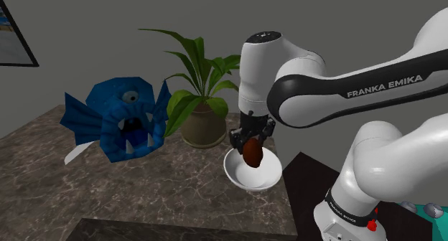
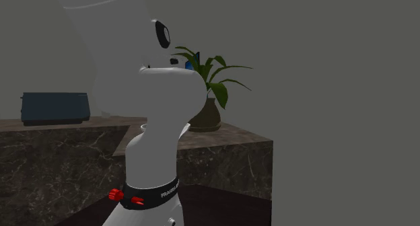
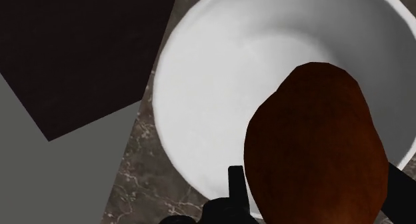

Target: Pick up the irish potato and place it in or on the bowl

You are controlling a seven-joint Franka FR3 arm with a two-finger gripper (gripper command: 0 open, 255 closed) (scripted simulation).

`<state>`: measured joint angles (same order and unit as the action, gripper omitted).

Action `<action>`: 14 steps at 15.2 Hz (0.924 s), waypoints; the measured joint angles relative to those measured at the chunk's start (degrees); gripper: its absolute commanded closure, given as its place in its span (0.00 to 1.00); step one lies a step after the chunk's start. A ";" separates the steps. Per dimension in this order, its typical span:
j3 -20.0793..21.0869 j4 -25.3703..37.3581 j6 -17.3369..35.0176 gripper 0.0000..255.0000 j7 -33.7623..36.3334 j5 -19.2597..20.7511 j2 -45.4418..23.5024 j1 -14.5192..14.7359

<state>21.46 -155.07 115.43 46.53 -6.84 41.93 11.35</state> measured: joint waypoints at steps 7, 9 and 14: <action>1.21 -3.38 5.42 1.00 0.64 -0.52 -2.08 0.04; 1.26 -3.61 5.67 1.00 0.67 -0.57 -2.09 0.08; 1.28 -3.63 5.74 0.00 0.69 -0.57 -2.13 0.08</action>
<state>22.74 -158.71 121.18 47.22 -7.42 39.79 11.43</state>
